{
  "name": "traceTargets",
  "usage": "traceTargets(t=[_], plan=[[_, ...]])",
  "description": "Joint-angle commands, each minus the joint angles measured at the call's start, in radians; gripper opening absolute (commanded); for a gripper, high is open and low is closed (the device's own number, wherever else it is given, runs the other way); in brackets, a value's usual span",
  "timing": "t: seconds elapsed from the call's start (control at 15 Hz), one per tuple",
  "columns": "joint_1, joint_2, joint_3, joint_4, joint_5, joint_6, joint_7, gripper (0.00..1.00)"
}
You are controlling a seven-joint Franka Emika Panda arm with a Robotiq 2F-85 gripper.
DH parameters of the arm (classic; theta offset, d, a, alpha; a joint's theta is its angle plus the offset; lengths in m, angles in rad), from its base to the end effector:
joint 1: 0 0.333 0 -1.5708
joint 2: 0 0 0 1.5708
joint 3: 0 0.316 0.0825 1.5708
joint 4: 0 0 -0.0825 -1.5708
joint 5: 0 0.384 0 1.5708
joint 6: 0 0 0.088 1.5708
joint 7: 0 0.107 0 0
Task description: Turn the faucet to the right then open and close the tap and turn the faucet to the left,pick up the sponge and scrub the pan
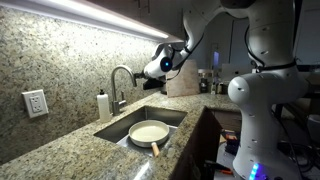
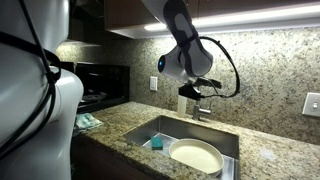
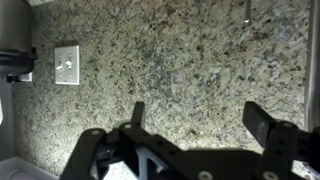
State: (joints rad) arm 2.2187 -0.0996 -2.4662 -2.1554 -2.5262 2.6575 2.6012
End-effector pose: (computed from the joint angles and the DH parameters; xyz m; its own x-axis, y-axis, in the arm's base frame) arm 0.5395 -0.1233 0.3699 0.2221 -0.1374 0.9653 -0.4949 -0.8689 -0.0099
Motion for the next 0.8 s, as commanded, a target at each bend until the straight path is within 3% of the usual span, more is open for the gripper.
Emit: traceTargets(t=[0.0, 0.2, 0.27, 0.4, 0.53, 0.73], plan=[[-0.198, -0.134, 0.274, 0.067, -0.036, -0.1, -0.032, 1.0], [-0.391, -0.203, 0.503, 0.048, -0.125, -0.16, -0.035, 1.0], [-0.424, -0.224, 0.576, 0.055, -0.064, -0.174, -0.111, 1.0], [-0.533, -0.305, 0.719, 0.042, -0.067, -0.211, -0.204, 1.0], [-0.578, -0.369, 0.799, 0.031, -0.067, -0.24, -0.291, 1.0], [-0.593, -0.446, 0.829, 0.023, -0.073, -0.257, -0.37, 1.0]])
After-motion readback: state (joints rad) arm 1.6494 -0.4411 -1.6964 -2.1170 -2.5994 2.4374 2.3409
